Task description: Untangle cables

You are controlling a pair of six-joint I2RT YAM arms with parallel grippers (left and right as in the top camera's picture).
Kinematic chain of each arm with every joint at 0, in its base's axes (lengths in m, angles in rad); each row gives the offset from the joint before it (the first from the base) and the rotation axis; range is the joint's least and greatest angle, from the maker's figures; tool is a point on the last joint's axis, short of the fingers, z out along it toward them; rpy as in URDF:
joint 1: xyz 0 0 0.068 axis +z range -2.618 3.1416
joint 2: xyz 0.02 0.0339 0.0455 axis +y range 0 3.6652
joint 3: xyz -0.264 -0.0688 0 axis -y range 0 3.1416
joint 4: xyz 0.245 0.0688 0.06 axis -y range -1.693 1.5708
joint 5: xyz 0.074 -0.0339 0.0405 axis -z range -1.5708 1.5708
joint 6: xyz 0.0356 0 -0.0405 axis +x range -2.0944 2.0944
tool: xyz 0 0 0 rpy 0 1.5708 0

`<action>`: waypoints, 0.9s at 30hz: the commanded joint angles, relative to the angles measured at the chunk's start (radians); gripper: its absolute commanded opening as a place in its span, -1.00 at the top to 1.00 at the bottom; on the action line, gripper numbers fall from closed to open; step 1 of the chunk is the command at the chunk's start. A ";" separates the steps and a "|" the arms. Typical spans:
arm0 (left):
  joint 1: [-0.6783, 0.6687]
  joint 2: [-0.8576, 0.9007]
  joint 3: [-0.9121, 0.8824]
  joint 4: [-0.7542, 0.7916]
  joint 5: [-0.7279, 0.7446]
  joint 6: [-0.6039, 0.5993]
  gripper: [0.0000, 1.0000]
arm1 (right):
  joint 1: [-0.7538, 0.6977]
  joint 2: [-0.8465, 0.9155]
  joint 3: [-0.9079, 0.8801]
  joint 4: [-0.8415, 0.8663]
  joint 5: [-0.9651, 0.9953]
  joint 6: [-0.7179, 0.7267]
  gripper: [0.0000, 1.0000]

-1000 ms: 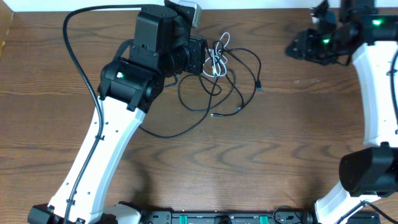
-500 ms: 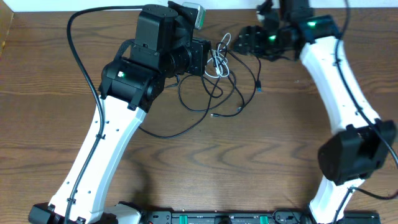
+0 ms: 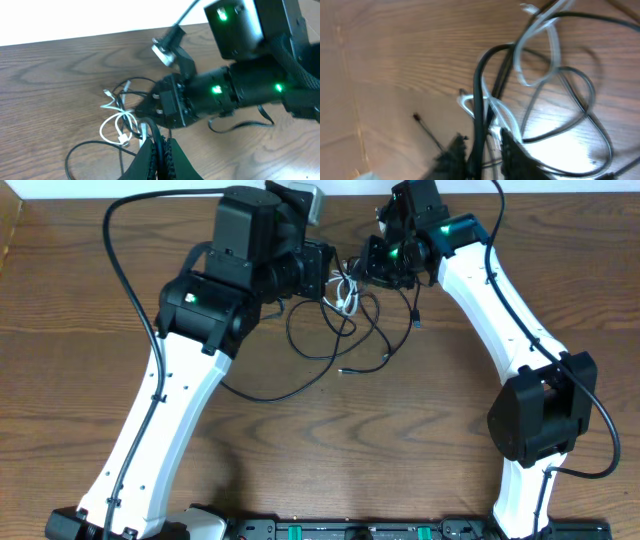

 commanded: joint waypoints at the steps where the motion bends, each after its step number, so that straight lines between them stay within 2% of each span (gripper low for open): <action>1: 0.050 0.001 0.006 0.009 -0.011 0.019 0.85 | -0.009 0.011 -0.001 -0.017 0.113 0.002 0.98; 10: 0.216 0.001 0.006 -0.010 -0.317 0.020 0.85 | -0.175 -0.037 0.000 -0.087 0.105 -0.127 0.98; 20: 0.420 0.001 0.006 -0.002 -0.329 0.020 0.85 | -0.448 -0.107 0.000 -0.195 0.097 -0.261 0.98; 27: 0.534 0.001 0.006 0.021 -0.329 0.020 0.85 | -0.590 -0.107 0.000 -0.233 0.097 -0.309 0.98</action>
